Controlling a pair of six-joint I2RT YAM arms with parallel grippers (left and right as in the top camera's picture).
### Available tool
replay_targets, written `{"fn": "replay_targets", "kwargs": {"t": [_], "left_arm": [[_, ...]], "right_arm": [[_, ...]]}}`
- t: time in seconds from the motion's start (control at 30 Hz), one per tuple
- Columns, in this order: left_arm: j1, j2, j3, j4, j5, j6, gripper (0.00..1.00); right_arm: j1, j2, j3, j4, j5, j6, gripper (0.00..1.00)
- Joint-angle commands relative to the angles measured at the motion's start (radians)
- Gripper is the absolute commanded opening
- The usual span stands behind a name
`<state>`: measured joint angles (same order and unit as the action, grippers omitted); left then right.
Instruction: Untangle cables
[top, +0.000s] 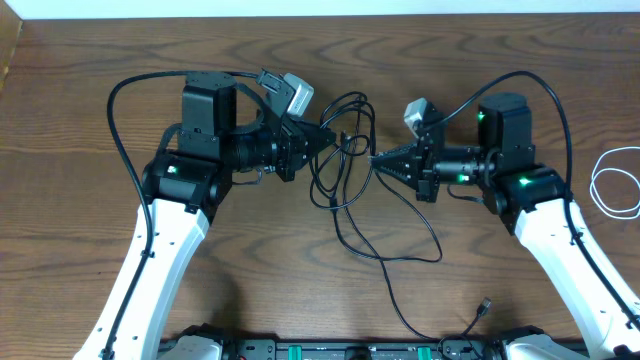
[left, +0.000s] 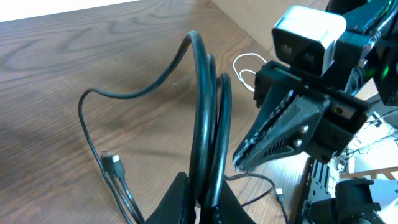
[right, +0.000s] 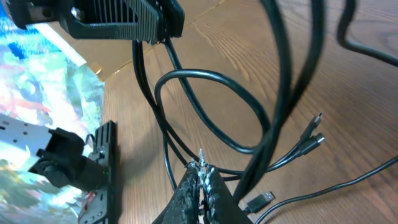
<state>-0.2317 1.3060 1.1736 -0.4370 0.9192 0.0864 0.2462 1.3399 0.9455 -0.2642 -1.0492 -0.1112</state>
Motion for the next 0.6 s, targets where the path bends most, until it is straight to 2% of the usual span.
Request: {"fn": "replay_targets", "kwargs": {"t": [0.0,0.2,0.27,0.37,0.43,0.57], "left_arm": [[-0.023,-0.014,0.023,0.022,0.047,0.018,0.08],[-0.087,-0.014,0.023,0.089,0.091,0.018,0.08],[-0.098,-0.014,0.023,0.108,0.091,0.018,0.08],[-0.103,-0.014,0.023,0.114,0.092,0.018,0.08],[-0.103,-0.014,0.023,0.113,0.092,0.018,0.08],[-0.103,-0.014,0.023,0.114,0.091,0.018,0.08]], "right_arm": [[0.023,-0.006,0.002,0.002,0.023,-0.028,0.02],[0.045,-0.006,0.002,-0.014,0.146,0.007,0.06],[0.044,-0.006,0.002,-0.04,0.274,0.06,0.2],[0.044,-0.006,0.002,-0.104,0.522,0.164,0.28],[0.043,-0.006,0.002,-0.164,0.712,0.243,0.29],[0.042,-0.006,0.002,-0.251,0.954,0.316,0.33]]}}
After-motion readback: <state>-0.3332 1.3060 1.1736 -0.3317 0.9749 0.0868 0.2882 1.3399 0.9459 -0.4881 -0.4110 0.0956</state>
